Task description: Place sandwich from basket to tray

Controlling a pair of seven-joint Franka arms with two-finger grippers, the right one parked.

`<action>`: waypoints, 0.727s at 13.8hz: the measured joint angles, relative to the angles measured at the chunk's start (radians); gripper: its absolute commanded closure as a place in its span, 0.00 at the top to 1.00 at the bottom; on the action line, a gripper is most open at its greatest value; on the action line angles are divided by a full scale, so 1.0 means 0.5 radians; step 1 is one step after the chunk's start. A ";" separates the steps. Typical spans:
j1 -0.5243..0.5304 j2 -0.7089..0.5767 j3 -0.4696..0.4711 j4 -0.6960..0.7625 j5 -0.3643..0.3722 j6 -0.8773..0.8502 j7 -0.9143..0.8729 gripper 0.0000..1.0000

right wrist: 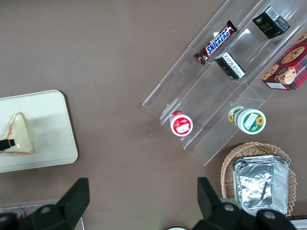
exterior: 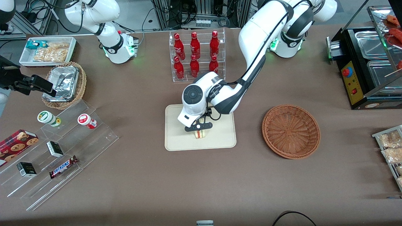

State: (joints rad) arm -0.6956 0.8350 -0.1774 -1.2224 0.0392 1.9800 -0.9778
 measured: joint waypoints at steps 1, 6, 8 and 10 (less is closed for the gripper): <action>0.002 -0.042 0.005 0.004 0.022 -0.080 0.000 1.00; 0.019 -0.294 0.159 -0.009 0.125 -0.427 -0.004 1.00; 0.118 -0.399 0.200 -0.087 0.122 -0.441 0.008 1.00; 0.261 -0.490 0.202 -0.187 0.099 -0.448 0.134 1.00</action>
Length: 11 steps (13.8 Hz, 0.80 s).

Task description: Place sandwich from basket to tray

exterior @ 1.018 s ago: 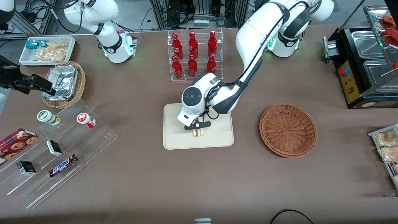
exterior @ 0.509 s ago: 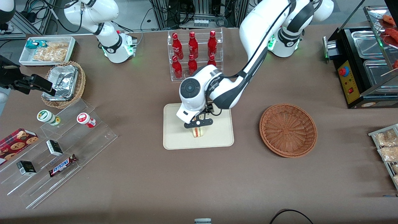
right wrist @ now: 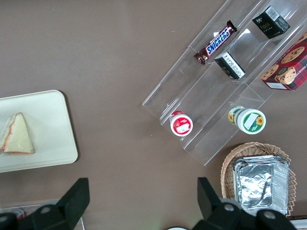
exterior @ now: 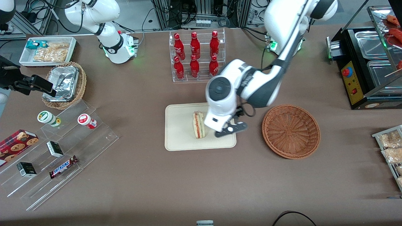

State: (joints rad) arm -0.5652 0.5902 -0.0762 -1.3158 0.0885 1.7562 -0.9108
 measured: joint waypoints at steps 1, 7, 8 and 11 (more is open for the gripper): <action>0.065 -0.043 0.001 -0.052 -0.012 -0.005 0.082 1.00; 0.431 -0.411 0.006 -0.445 -0.146 -0.050 0.685 1.00; 0.492 -0.472 0.007 -0.496 -0.154 -0.076 0.775 1.00; 0.636 -0.619 0.005 -0.582 -0.161 -0.211 0.994 1.00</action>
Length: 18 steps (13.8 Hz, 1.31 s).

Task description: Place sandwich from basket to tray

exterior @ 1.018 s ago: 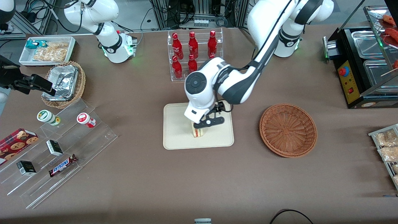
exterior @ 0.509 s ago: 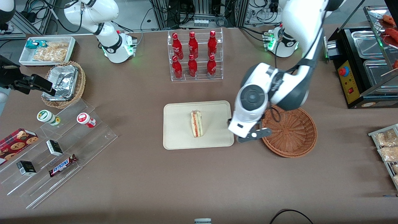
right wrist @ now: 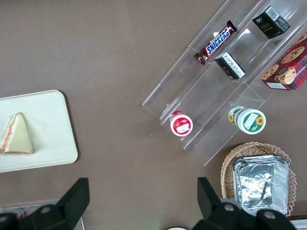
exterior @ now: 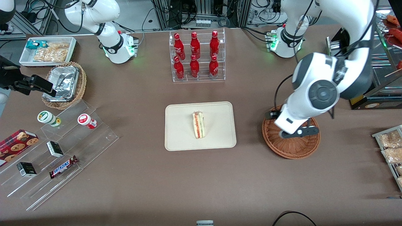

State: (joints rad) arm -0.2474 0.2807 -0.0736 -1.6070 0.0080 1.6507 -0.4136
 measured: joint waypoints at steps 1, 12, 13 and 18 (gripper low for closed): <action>0.064 -0.043 -0.011 -0.006 0.000 -0.063 0.088 1.00; 0.589 -0.442 -0.132 -0.023 0.003 -0.342 0.756 1.00; 0.596 -0.472 -0.109 -0.024 0.005 -0.343 0.766 1.00; 0.612 -0.564 0.017 -0.024 0.005 -0.343 0.836 1.00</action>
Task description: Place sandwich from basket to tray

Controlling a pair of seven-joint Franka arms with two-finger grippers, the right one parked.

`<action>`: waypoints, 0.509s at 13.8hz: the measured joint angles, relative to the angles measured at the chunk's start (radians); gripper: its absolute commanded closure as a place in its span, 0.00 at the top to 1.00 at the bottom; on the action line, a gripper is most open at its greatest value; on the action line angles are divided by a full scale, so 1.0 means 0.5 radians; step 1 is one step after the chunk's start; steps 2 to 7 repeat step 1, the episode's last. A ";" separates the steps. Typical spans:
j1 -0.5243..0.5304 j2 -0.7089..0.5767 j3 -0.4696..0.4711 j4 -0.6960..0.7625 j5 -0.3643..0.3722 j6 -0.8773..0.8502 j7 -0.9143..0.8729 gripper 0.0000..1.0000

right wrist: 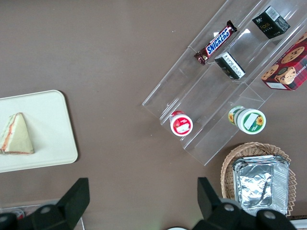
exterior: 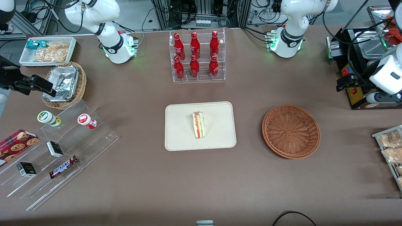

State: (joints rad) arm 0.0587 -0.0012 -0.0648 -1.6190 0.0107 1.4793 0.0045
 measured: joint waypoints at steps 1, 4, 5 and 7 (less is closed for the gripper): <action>-0.001 -0.007 -0.001 0.000 0.000 0.000 0.000 1.00; -0.001 -0.007 -0.001 0.000 0.000 0.000 0.000 1.00; -0.001 -0.007 -0.001 0.000 0.000 0.000 0.000 1.00; -0.001 -0.007 -0.001 0.000 0.000 0.000 0.000 1.00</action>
